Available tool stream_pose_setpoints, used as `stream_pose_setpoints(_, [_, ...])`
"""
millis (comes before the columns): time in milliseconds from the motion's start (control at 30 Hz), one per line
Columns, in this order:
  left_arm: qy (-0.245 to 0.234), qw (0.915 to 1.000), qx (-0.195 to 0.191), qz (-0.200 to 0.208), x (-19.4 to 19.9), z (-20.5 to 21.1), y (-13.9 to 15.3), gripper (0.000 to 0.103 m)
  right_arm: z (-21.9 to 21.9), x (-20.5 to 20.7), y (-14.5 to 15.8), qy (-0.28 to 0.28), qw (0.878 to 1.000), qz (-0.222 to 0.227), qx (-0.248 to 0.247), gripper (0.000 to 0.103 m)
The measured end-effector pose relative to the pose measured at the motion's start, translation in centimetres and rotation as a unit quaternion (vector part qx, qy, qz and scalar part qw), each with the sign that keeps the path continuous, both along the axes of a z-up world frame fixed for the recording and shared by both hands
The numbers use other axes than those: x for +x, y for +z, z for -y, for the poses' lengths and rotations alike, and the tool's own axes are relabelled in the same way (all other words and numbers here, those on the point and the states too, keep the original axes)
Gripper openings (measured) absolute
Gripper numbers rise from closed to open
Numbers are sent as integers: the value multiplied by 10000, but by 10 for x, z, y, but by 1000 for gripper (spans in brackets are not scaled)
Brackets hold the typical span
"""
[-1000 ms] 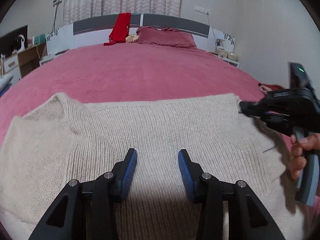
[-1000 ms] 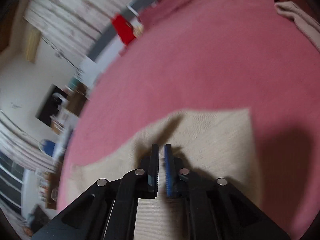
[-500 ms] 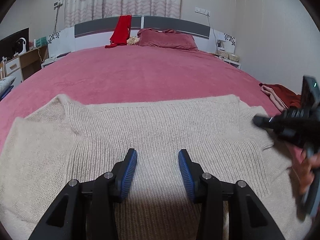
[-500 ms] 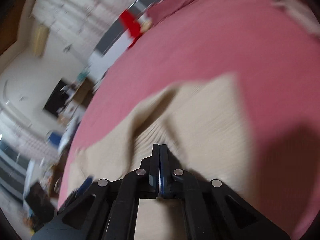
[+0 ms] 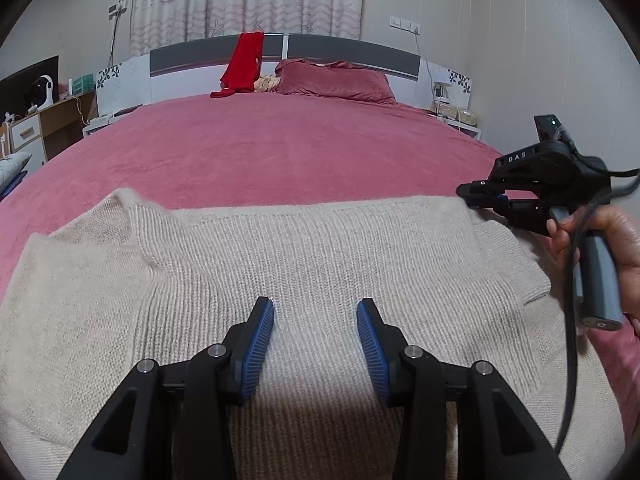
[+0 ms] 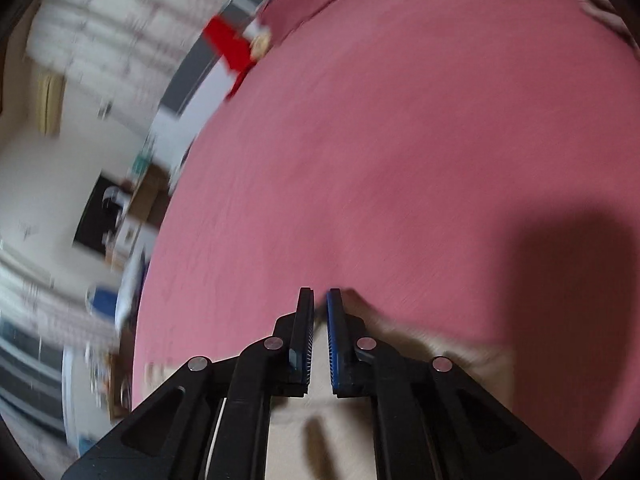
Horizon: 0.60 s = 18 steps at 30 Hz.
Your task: Fold clothes
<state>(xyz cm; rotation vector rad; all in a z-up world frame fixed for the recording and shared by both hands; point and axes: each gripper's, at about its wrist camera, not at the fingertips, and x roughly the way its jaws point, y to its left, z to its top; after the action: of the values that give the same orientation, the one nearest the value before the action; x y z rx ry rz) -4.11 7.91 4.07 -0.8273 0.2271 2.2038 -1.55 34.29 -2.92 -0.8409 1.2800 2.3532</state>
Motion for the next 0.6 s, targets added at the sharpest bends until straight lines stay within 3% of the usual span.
stream_pose_setpoints(67, [4, 10000, -4, -7, 0, 0, 0, 44, 5, -2, 8, -63, 9998, -11, 177, 6])
stream_pose_setpoints(167, [16, 10000, -29, -31, 0, -1, 1, 44, 18, -1, 30, -4, 9984, 0, 558, 19])
stream_pose_setpoints(233, [18, 10000, -30, -25, -1, -1, 1, 44, 24, 14, 54, 289, 9963, -138, 799, 32])
stream_pose_setpoints(267, [18, 10000, -31, -21, -1, -1, 2, 44, 37, 9, 62, 683, 9942, -159, 820, 48])
stream_pose_setpoints(300, [18, 10000, -34, -16, -1, -1, 2, 44, 51, -4, 63, 961, 9920, -120, 804, 52])
stream_pose_setpoints(367, [14, 10000, -23, -2, -1, 0, 2, 44, 77, -33, 58, 1410, 9864, 87, 836, 52])
stream_pose_setpoints(433, [13, 10000, -13, 6, -2, 0, 2, 44, 90, -50, 44, 1355, 9836, 560, 1047, 48])
stream_pose_setpoints(500, [12, 10000, 7, 8, -2, 0, 2, 44, 92, -55, 36, 1066, 9860, 657, 1102, 8])
stream_pose_setpoints(533, [12, 10000, 20, 9, -3, 0, 2, 44, 96, -57, 34, 933, 9865, 690, 1158, 4])
stream_pose_setpoints(600, [10, 10000, 56, 23, -4, 1, 2, 44, 120, -59, 50, 756, 9839, 626, 1493, 13])
